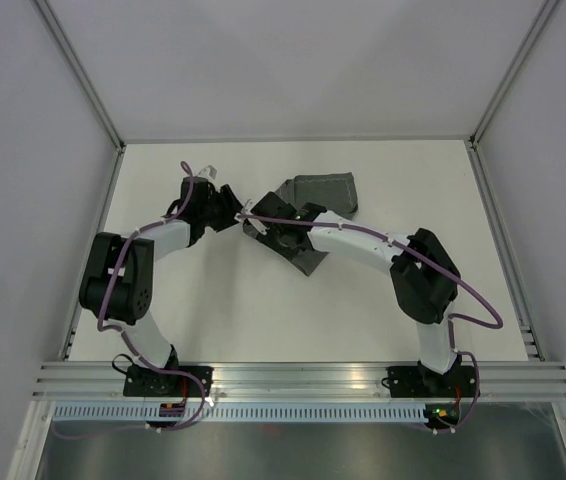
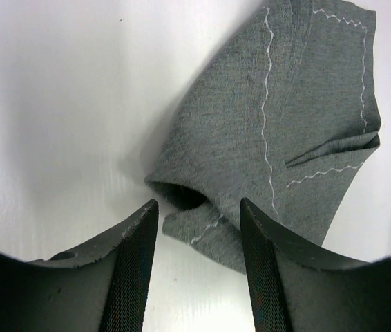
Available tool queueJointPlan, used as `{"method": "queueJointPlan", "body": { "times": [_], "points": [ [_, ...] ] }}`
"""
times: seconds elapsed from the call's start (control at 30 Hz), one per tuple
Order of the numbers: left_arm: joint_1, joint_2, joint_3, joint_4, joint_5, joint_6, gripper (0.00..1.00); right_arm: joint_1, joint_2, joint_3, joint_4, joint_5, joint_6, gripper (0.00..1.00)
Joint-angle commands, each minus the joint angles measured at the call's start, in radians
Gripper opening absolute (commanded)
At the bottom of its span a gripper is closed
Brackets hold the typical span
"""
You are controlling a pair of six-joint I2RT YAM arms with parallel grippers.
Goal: Fold the napkin, place the utensils inside, and roll it up
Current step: Roll the napkin with the utensil
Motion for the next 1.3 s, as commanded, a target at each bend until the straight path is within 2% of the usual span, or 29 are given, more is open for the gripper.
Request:
{"method": "queueJointPlan", "body": {
  "times": [0.0,0.17,0.33,0.67,0.8,1.27],
  "points": [
    [0.013,-0.096,-0.051,-0.019,-0.003,0.021,0.57,-0.016,-0.017,0.027,-0.048,0.004,-0.022,0.46],
    [0.016,-0.170,-0.154,0.028,0.009,-0.034,0.57,-0.056,0.013,0.055,-0.060,-0.085,-0.026,0.57],
    [0.012,-0.187,-0.258,0.157,0.041,-0.128,0.56,-0.080,0.038,0.072,-0.066,-0.157,-0.037,0.59],
    [-0.031,-0.122,-0.310,0.354,0.035,-0.240,0.55,-0.119,0.082,0.075,-0.074,-0.251,-0.032,0.51],
    [-0.048,-0.072,-0.275,0.340,0.032,-0.255,0.53,-0.120,0.093,0.083,-0.072,-0.249,-0.031,0.45],
    [-0.066,-0.020,-0.224,0.302,-0.037,-0.258,0.48,-0.128,0.104,0.078,-0.077,-0.243,-0.026,0.39]
  ]
}}
